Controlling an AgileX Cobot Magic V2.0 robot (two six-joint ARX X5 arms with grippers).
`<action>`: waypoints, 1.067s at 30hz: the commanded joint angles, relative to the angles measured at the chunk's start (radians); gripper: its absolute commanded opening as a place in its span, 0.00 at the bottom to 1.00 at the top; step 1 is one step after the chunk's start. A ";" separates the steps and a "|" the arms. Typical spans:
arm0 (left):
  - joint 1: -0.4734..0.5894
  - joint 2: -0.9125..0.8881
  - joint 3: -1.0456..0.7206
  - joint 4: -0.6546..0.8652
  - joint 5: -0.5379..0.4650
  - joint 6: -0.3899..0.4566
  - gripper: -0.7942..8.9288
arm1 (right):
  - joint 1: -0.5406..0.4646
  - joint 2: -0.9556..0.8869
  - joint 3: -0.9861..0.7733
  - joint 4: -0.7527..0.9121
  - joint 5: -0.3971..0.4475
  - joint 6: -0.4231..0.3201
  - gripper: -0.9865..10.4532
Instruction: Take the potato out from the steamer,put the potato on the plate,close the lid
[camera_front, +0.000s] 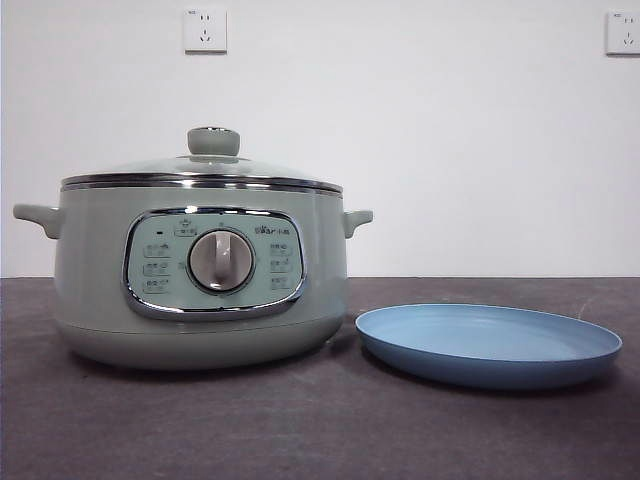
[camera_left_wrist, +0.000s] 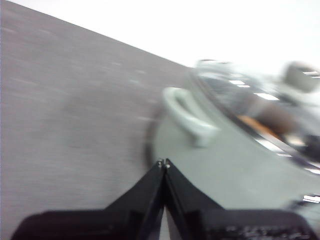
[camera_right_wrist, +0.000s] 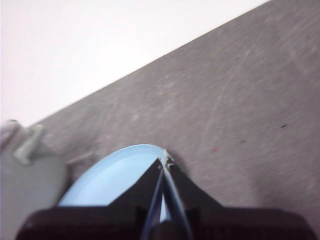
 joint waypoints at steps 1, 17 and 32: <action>-0.002 -0.002 0.010 0.013 0.150 -0.096 0.08 | 0.002 0.011 0.035 0.002 -0.051 0.086 0.08; 0.000 0.329 0.573 -0.135 0.206 0.083 0.08 | 0.016 0.473 0.714 -0.122 -0.078 -0.170 0.08; -0.027 0.905 1.313 -0.533 0.311 0.366 0.08 | 0.124 1.000 1.449 -0.521 -0.340 -0.489 0.08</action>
